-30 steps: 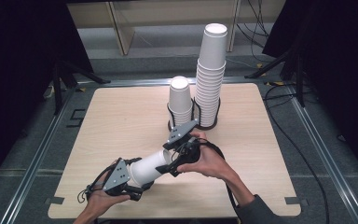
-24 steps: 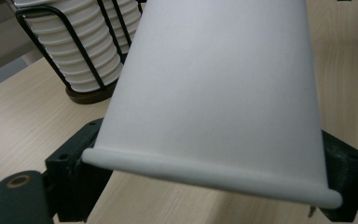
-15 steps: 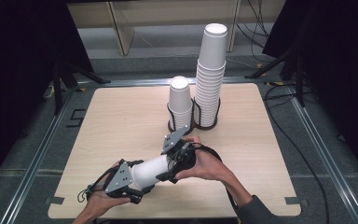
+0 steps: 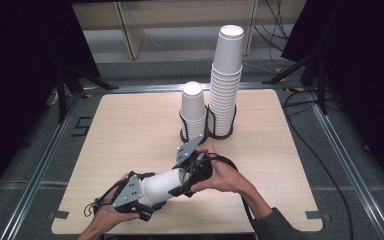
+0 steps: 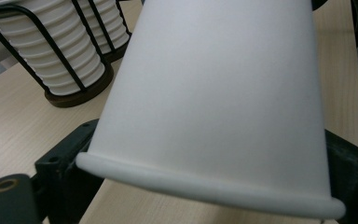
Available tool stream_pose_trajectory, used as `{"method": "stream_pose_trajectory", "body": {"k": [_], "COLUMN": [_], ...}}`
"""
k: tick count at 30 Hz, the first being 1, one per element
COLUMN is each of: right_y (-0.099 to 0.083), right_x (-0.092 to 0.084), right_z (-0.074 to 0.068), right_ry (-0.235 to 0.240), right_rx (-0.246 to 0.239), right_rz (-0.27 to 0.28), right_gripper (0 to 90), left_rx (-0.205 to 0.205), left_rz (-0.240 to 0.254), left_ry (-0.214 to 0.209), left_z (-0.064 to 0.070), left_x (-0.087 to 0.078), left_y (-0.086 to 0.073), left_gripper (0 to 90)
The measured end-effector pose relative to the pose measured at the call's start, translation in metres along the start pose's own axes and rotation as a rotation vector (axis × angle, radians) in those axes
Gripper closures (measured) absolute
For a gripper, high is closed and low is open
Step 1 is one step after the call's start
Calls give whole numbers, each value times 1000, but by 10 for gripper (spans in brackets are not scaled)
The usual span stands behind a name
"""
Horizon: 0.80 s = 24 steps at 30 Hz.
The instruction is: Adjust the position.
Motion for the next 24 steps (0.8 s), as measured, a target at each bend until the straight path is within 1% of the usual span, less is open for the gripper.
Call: {"method": "stream_pose_trajectory", "body": {"k": [1,2,3,4,5,6,7,8,9,10,11,12,13,14,15,16,17,18,19,21,22,23,24], "right_y": [1,2,2,3,5,6,7,6,7,9,10,12,13,14,15,15,16,17,17,18,19,19,19], "right_x": [-1,-3,-3,-4,-4,-5,-6,-7,-8,-8,-10,-12,-13,-14,-15,-15,-16,-16,-17,-18,-20,-20,-21], "right_z": [-1,-2,-2,-2,0,-1,-1,-2,-2,0,0,0,1,0,0,-1,0,0,0,-1,0,1,0], "right_ry": [9,18,18,18,25,41,49,45,51,67,74,74,76,79,80,85,84,86,88,103,100,99,107], "right_rx": [2,9,9,24,-7,18,21,51,58,36,45,57,39,41,42,52,44,44,43,63,52,51,65], "right_rz": [8,23,23,29,48,58,68,68,80,104,115,127,135,140,146,148,157,161,166,175,187,191,195], "right_gripper": [251,255,255,256,257,257,257,258,258,258,258,259,259,259,259,259,259,259,260,260,260,260,260], "left_rx": [-20,-45,-49,-61,-72,-92,-104,-124,-142,-158,-165,-177,-177,-196,-194,-208,-213,-213,-214,-219,-219,-220,-222], "left_rz": [34,42,64,74,98,125,139,156,179,190,199,223,223,256,246,258,278,279,270,281,283,289,292], "left_ry": [8,13,13,10,7,4,1,-1,-11,-13,-16,-20,-21,-24,-21,-23,-30,-34,-28,-31,-32,-32,-35], "left_z": [-1,-1,-2,-2,-2,-3,-4,-5,-5,-6,-7,-6,-7,-6,-7,-7,-7,-7,-7,-7,-7,-6,-6], "left_x": [1,0,0,-1,-1,-1,-3,-4,-5,-7,-8,-8,-10,-9,-11,-11,-11,-11,-13,-13,-13,-13,-14], "left_y": [3,4,6,8,10,14,16,19,22,24,25,28,28,31,31,32,34,34,34,35,36,36,37], "left_gripper": [67,51,51,48,45,38,32,25,23,24,26,26,26,26,27,27,27,28,31,35,37,39,40]}}
Point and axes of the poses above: each handheld gripper's, and its own axes: x roughly forward along the jaws, y roughly out of its top, z roughly to its right, the point moved 10 cm from there along x, roughly forward along the jaws, and after that the axes turned 11 degrees about z, right-handed, at the moved point
